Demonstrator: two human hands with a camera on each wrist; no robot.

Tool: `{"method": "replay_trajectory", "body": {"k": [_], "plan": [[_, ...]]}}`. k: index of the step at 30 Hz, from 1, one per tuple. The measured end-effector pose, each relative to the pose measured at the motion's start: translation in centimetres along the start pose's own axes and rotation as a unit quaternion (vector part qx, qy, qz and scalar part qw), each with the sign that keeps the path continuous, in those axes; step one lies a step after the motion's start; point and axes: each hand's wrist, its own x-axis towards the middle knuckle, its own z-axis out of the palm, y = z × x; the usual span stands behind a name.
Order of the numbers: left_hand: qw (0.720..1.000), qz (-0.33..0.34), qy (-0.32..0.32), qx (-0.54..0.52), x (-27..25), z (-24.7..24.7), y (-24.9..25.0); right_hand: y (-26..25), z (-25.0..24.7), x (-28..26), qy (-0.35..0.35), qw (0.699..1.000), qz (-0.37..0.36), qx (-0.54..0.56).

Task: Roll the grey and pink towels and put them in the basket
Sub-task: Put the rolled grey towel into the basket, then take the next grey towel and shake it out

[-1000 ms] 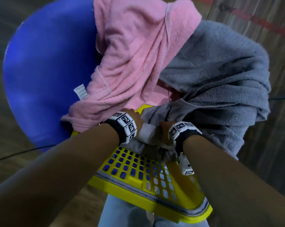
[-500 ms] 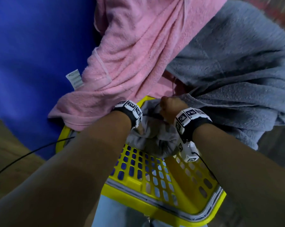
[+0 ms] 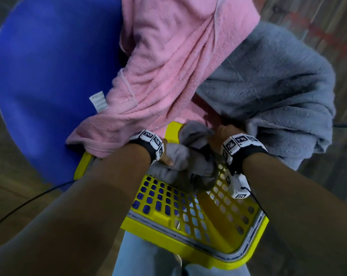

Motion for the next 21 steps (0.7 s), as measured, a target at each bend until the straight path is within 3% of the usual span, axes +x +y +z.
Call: {"method": "replay_trajectory", "body": {"k": [5, 8, 10, 12, 14, 15, 17, 18, 19, 21], "plan": [[0.992, 0.012, 0.029, 0.120, -3.0, -0.8, 1.7, 0.9, -4.1, -4.6, 0.158, 0.986, -0.022, 0.049], [0.987, 0.029, 0.032, 0.154, -4.3, -1.7, 1.8, 1.4, -6.8, -7.3, 0.209, 0.974, -0.026, 0.089], [0.992, 0.037, 0.057, 0.102, -4.7, -2.1, 1.7, 2.0, -8.1, -9.2, 0.216, 0.969, -0.044, 0.111], [0.990, 0.061, 0.122, -0.037, -4.9, -3.0, 1.9, 2.3, -9.1, -11.2, 0.218, 0.965, -0.055, 0.137], [0.948, 0.131, 0.200, -0.212, -6.0, -4.8, 2.3, 2.0, -9.8, -13.2, 0.221, 0.962, -0.061, 0.150], [0.909, 0.185, 0.231, -0.294, -6.9, -5.8, 2.5, 1.7, -10.2, -14.2, 0.221, 0.960, -0.063, 0.157], [0.804, 0.271, 0.249, -0.467, -9.0, -7.9, 2.8, 1.1, -11.2, -16.0, 0.223, 0.956, -0.074, 0.179], [0.771, 0.293, 0.252, -0.507, -10.2, -8.9, 2.9, 1.0, -11.7, -16.8, 0.228, 0.950, -0.084, 0.196], [0.758, 0.298, 0.262, -0.518, -11.6, -10.1, 3.1, 0.9, -12.4, -17.7, 0.241, 0.943, -0.095, 0.211], [0.775, 0.281, 0.337, -0.455, -14.4, -12.7, 3.4, 0.7, -14.0, -19.3, 0.274, 0.930, -0.110, 0.220]]}}
